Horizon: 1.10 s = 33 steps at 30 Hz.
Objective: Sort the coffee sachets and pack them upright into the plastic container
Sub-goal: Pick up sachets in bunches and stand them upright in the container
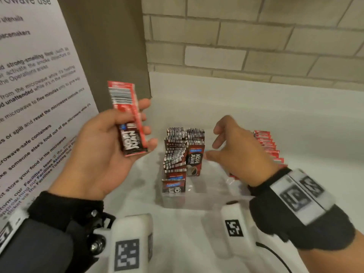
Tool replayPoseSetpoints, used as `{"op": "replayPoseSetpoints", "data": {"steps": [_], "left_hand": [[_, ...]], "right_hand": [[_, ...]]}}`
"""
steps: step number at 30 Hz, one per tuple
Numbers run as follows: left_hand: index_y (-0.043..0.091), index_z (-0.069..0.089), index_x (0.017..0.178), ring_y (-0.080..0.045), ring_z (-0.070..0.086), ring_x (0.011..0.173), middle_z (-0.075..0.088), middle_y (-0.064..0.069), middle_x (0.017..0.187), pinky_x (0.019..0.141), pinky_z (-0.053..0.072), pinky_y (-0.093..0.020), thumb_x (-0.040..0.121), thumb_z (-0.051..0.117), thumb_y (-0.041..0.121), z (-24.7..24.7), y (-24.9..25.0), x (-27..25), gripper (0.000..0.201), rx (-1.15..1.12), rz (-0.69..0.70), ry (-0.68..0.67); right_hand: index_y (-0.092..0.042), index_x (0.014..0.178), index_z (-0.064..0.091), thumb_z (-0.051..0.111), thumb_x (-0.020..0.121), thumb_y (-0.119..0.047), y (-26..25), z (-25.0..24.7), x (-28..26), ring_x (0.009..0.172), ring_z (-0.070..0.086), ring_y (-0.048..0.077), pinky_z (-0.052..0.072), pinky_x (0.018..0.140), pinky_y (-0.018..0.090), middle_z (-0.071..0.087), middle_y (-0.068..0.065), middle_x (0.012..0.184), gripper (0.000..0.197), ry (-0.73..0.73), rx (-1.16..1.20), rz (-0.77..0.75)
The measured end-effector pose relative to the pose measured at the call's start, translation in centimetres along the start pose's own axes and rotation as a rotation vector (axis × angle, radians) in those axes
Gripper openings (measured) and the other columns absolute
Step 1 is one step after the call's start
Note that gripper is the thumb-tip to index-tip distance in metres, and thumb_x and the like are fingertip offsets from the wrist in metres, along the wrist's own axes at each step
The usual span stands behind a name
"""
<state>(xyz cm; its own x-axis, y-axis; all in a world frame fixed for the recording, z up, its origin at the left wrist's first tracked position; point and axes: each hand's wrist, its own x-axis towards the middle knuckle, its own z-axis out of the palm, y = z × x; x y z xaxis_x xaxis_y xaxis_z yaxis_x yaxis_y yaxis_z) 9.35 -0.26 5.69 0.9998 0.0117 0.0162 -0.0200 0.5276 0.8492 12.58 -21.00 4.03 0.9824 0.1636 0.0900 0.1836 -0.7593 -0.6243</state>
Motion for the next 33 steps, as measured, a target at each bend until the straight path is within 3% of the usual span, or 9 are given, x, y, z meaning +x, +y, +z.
{"op": "replayPoseSetpoints", "data": {"steps": [3,6,11,14,17,21,26,29,33], "left_hand": [[0.009,0.066,0.110,-0.011,0.063,0.067,0.063,-0.001,0.074,0.065,0.059,-0.037,0.075,0.052,0.011,2.3,0.3,0.8,0.037,0.043,0.000,-0.053],[0.006,0.063,0.114,-0.016,0.068,0.073,0.069,-0.005,0.082,0.074,0.059,-0.039,0.088,0.051,0.004,4.5,0.3,1.2,0.029,0.097,0.051,-0.089],[0.010,0.065,0.106,-0.016,0.069,0.075,0.072,-0.005,0.086,0.062,0.058,-0.028,0.093,0.051,0.012,6.5,-0.9,1.0,0.019,0.125,0.044,-0.109],[0.013,0.065,0.108,-0.017,0.067,0.078,0.072,-0.007,0.091,0.064,0.058,-0.030,0.095,0.046,0.024,6.5,-0.8,0.5,0.026,0.062,0.000,-0.134],[0.010,0.057,0.123,-0.019,0.069,0.083,0.070,-0.008,0.104,0.062,0.058,-0.032,0.084,0.046,0.044,6.1,0.2,0.1,0.053,-0.068,-0.038,-0.174],[0.009,0.058,0.119,-0.017,0.071,0.083,0.071,-0.011,0.110,0.061,0.058,-0.028,0.086,0.049,0.040,5.3,0.8,-0.1,0.046,-0.095,-0.039,-0.104],[0.007,0.060,0.110,-0.021,0.070,0.096,0.071,-0.011,0.109,0.074,0.059,-0.031,0.099,0.036,0.017,4.8,1.1,-0.1,0.028,-0.226,0.030,-0.084],[0.005,0.060,0.110,-0.021,0.068,0.103,0.070,-0.013,0.111,0.084,0.057,-0.032,0.097,0.039,0.012,5.0,0.3,-0.3,0.025,-0.242,0.068,-0.097],[0.007,0.064,0.101,-0.022,0.070,0.095,0.072,-0.013,0.105,0.082,0.058,-0.037,0.080,0.056,0.013,3.9,-0.3,-0.7,0.023,-0.157,0.108,-0.066]], "right_hand": [[-0.020,0.099,0.045,0.066,0.084,-0.024,-2.7,-2.7,-0.9,0.066,0.056,0.013,0.044,0.060,0.022,0.059,-0.004,0.088,0.026,0.197,0.147,-0.180],[-0.016,0.096,0.055,0.068,0.083,-0.021,-4.6,-3.6,-1.4,0.069,0.060,0.027,0.051,0.064,0.037,0.060,0.002,0.084,0.019,0.113,0.569,-0.197],[-0.014,0.090,0.057,0.069,0.078,0.000,-4.8,-1.6,-1.7,0.065,0.052,0.020,0.050,0.066,0.040,0.052,0.004,0.074,0.021,0.116,0.695,-0.197],[-0.020,0.089,0.060,0.063,0.077,0.004,-5.2,-1.4,-2.0,0.060,0.046,0.008,0.048,0.064,0.034,0.047,-0.006,0.067,0.027,0.305,0.540,-0.333],[-0.015,0.097,0.065,0.060,0.072,0.003,-5.9,-1.0,-1.9,0.061,0.041,-0.001,0.039,0.063,0.008,0.042,-0.017,0.076,0.032,0.473,0.024,-0.558],[-0.007,0.112,0.067,0.056,0.073,-0.004,-6.2,-0.7,-2.1,0.082,0.054,0.012,0.036,0.076,0.008,0.052,0.001,0.093,0.040,0.274,-0.140,-0.711],[-0.030,0.101,0.060,0.068,0.078,-0.027,-5.8,-1.0,-2.4,0.071,0.048,-0.001,0.042,0.066,0.013,0.050,-0.008,0.094,0.025,0.202,0.475,-0.410],[-0.014,0.084,0.062,0.075,0.076,-0.018,-5.6,-0.8,-2.0,0.058,0.055,0.011,0.045,0.056,0.027,0.064,-0.002,0.076,0.016,-0.051,0.795,-0.118],[-0.005,0.082,0.059,0.065,0.080,-0.001,-5.1,-2.7,-1.2,0.050,0.057,0.013,0.043,0.045,0.018,0.065,0.010,0.071,0.007,-0.153,0.983,-0.003]]}}
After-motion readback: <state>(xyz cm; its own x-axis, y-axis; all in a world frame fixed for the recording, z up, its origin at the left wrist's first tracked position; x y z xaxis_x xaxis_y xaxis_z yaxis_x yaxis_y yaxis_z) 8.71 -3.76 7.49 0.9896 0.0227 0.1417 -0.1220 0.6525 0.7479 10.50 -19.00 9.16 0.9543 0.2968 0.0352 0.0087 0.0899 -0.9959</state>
